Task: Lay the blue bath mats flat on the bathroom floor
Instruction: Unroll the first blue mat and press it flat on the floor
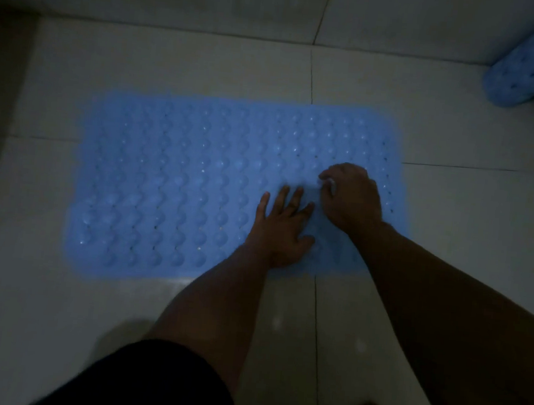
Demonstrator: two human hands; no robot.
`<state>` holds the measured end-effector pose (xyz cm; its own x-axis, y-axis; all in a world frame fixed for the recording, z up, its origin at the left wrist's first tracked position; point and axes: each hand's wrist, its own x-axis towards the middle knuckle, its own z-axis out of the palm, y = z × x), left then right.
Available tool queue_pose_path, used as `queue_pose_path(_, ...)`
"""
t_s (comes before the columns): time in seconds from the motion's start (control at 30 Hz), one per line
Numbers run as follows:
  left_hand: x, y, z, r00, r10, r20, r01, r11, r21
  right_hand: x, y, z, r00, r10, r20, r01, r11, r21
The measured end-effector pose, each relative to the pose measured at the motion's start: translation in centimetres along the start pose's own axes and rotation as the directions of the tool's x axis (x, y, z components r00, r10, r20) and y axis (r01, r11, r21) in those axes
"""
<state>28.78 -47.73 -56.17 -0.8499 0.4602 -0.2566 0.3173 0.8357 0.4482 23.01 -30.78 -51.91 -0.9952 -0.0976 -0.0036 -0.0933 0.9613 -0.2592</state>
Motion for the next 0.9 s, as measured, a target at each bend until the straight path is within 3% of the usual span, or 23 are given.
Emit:
queue_pose_path(0.03, -0.3, -0.4, -1.5, 1.000, -0.012, 0.012, 0.013, 0.997, -0.081, 0.1, -1.2, -0.8, 0.997, 0.057, 0.060, -0.055, 0.998, -0.039)
queue_pose_path(0.1, -1.6, -2.3, -4.5, 0.990, -0.072, -0.120, 0.049, 0.982, -0.185, 0.0, -4.0, -1.7, 0.976, 0.141, 0.167, -0.127, 0.988, -0.090)
queue_pose_path(0.17, -3.0, -5.0, -6.2, 0.957, -0.145, -0.250, 0.110, 0.983, -0.149, -0.3, -6.6, -1.4, 0.964, 0.153, 0.218, -0.129, 0.984, -0.120)
queue_pose_path(0.33, -7.0, -10.9, -6.6, 0.897, -0.277, -0.343, 0.292, 0.956, -0.009, -3.6, -14.2, 4.8, 0.983, -0.038, 0.179, 0.032, 0.999, 0.038)
queue_pose_path(0.43, -8.7, -12.8, -6.4, 0.859, -0.299, -0.416, 0.328, 0.945, -0.004, -5.8, -17.2, 9.1, 0.973, -0.114, 0.200, 0.114, 0.993, 0.010)
queue_pose_path(0.77, -10.4, -17.1, -5.2, 0.842, -0.278, -0.461, 0.350, 0.934, 0.076, -7.0, -17.2, 12.5, 0.983, -0.155, 0.100, 0.161, 0.985, -0.057)
queue_pose_path(0.9, -11.2, -17.1, -6.0, 0.848, -0.301, -0.437, 0.369, 0.926, 0.077, -6.4, -17.4, 12.0, 0.984, -0.104, 0.142, 0.110, 0.993, -0.039)
